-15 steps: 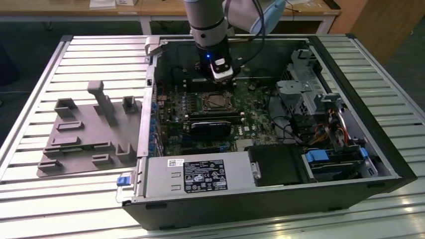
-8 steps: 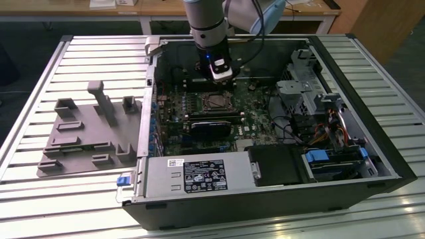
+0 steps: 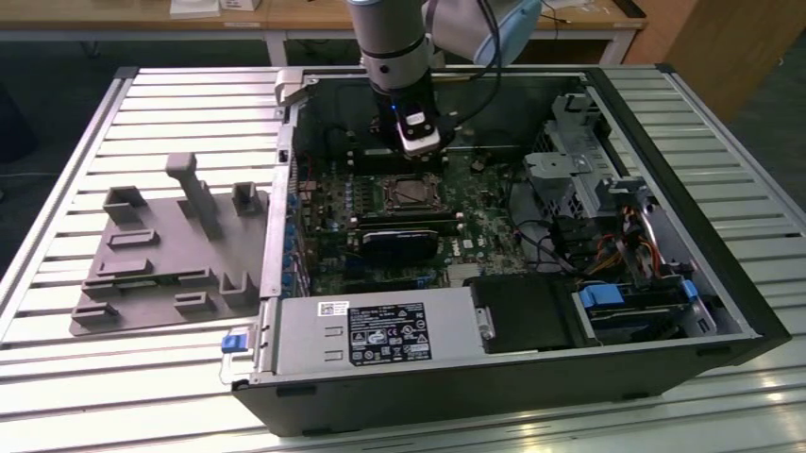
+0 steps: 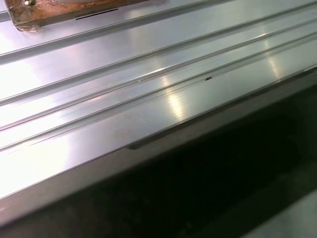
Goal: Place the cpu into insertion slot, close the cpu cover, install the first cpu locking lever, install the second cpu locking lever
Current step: 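Install the first cpu locking lever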
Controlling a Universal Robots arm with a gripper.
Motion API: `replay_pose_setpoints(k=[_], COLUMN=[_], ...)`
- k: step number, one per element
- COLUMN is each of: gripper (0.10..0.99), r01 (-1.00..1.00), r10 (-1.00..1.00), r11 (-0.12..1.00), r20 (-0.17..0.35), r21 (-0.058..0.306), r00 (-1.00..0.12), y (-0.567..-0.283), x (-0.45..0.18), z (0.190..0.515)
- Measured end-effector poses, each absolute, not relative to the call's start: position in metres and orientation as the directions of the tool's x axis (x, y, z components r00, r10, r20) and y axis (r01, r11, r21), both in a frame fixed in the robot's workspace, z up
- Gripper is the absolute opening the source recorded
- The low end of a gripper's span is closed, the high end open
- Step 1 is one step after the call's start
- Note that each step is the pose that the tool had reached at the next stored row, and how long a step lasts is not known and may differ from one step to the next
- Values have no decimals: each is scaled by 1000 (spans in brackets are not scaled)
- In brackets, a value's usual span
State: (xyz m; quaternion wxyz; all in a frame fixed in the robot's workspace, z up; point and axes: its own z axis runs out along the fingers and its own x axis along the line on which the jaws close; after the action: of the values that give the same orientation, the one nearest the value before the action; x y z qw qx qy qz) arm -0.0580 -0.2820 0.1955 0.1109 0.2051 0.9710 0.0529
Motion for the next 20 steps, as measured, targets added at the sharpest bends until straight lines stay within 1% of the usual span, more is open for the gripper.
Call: replay_pose_setpoints(k=[20], gripper=[102], r01=[393], r10=[417], r11=[907], r20=[-192], r21=[152], r00=[-889], y=[-286], x=[-58], z=[193])
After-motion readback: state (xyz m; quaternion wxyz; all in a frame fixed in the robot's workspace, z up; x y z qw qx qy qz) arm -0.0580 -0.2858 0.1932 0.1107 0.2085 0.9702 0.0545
